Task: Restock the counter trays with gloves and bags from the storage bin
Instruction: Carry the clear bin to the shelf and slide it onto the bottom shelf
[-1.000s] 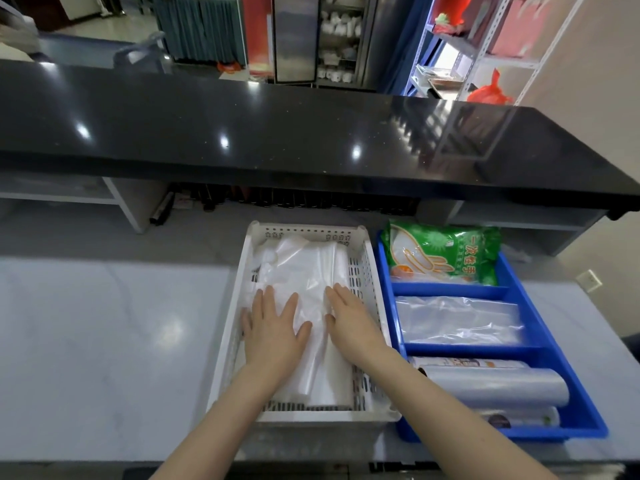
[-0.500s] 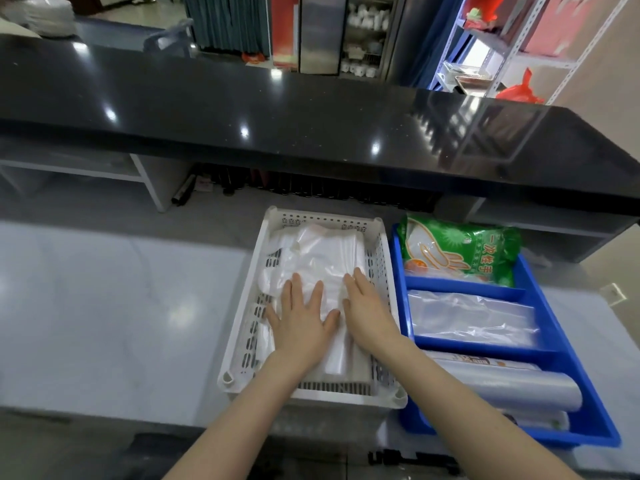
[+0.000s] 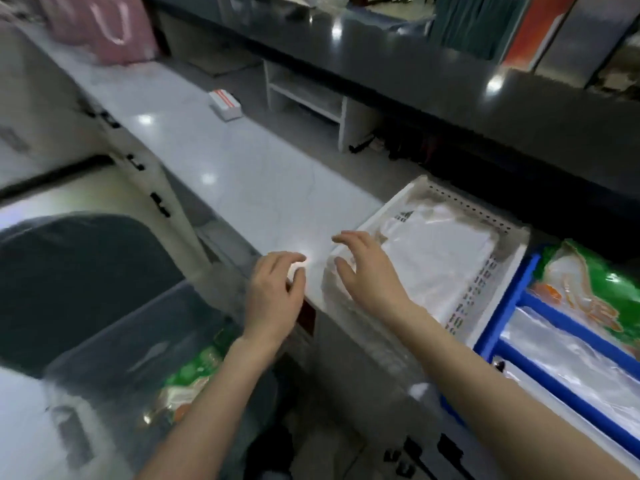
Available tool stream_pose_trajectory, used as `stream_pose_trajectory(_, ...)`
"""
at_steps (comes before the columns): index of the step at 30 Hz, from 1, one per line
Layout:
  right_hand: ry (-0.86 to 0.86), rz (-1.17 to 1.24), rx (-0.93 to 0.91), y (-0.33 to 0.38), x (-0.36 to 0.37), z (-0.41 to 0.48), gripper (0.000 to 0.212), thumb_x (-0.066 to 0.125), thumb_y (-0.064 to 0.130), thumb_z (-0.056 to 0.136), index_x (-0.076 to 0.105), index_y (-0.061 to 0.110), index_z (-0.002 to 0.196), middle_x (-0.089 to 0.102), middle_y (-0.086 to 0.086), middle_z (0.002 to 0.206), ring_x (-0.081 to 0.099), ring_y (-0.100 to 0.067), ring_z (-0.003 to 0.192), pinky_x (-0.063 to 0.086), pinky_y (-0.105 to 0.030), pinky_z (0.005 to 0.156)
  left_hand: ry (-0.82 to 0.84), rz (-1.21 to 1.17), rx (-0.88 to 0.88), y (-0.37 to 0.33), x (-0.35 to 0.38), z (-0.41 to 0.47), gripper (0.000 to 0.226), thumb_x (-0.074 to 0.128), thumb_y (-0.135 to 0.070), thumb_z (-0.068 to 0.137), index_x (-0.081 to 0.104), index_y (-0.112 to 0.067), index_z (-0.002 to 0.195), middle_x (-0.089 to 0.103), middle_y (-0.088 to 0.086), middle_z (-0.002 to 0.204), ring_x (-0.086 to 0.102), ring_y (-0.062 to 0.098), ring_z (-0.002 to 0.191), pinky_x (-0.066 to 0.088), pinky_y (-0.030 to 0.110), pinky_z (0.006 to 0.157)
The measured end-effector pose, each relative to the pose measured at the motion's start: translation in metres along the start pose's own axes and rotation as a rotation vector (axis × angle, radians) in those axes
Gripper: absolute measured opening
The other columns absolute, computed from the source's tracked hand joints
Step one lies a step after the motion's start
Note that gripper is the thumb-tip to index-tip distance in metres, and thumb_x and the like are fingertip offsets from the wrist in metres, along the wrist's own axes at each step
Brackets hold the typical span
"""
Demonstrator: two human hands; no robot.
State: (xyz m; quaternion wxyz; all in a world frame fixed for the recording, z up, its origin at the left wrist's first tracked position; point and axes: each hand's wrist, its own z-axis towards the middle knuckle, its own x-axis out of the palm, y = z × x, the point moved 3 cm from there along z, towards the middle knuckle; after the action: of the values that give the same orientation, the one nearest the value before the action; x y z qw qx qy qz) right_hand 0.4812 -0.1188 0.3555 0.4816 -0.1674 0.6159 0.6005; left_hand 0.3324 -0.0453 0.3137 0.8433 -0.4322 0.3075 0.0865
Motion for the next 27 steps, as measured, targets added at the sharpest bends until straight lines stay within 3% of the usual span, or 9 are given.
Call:
stream_pose_trajectory(3,0.11,0.028,-0.164,0.048,0.039,0.003,0.035,0.055,0.012,0.089,0.058,0.013,0.124,0.053,-0.006,0.132,0.048,-0.023,0.123,0.034,-0.03,0.105,-0.127,0.133,-0.16,0.058,-0.055,-0.042,0.015,0.057,-0.017,0.089,0.064,-0.021,0.102,0.063,-0.003,0.102,0.054,0.014,0.1,0.035,0.016,0.086)
stream_pose_trajectory(7,0.266,0.031,-0.249,0.079,0.1,0.006,0.037,0.052,0.014,0.087,0.057,0.014,0.124,0.055,-0.005,0.129,0.05,-0.023,0.118,0.039,-0.032,0.1,-0.133,0.239,-0.51,0.14,-0.112,-0.1,0.02,0.059,-0.011,0.087,0.062,-0.016,0.106,0.063,0.004,0.104,0.057,0.026,0.101,0.042,0.034,0.086)
stream_pose_trajectory(15,0.675,-0.224,-0.036,0.055,0.249,0.044,0.057,0.054,0.02,0.09,0.034,0.012,0.144,0.043,-0.014,0.141,0.043,-0.032,0.128,0.04,-0.04,0.104,-0.067,0.272,-1.032,0.277,-0.176,-0.182,0.035,0.063,-0.009,0.083,0.058,-0.007,0.117,0.057,0.022,0.117,0.055,0.039,0.107,0.046,0.042,0.091)
stream_pose_trajectory(19,0.742,-0.262,0.133,0.031,0.304,0.071,0.064,0.059,0.023,0.091,0.028,0.012,0.146,0.043,-0.02,0.139,0.047,-0.038,0.122,0.045,-0.045,0.097,-0.042,0.286,-1.178,0.338,-0.187,-0.201,0.046,0.067,-0.014,0.082,0.052,-0.011,0.126,0.048,0.024,0.122,0.052,0.041,0.109,0.044,0.041,0.095)
stream_pose_trajectory(23,0.761,-0.258,0.198,0.01,0.348,0.094,0.058,0.058,0.016,0.092,0.033,0.004,0.143,0.048,-0.026,0.137,0.049,-0.043,0.121,0.043,-0.043,0.094,-0.025,0.272,-1.257,0.388,-0.19,-0.215,0.056,0.064,-0.011,0.082,0.044,-0.013,0.134,0.042,0.026,0.128,0.05,0.044,0.109,0.044,0.047,0.098)
stream_pose_trajectory(27,0.755,-0.281,0.296,-0.001,0.38,0.104,0.068,0.059,0.01,0.091,0.022,0.008,0.148,0.034,-0.022,0.15,0.043,-0.039,0.129,0.039,-0.039,0.098,-0.034,0.228,-1.247,0.411,-0.189,-0.222,0.06,0.059,-0.015,0.087,0.029,-0.025,0.138,0.048,0.02,0.12,0.055,0.039,0.095,0.046,0.039,0.079)
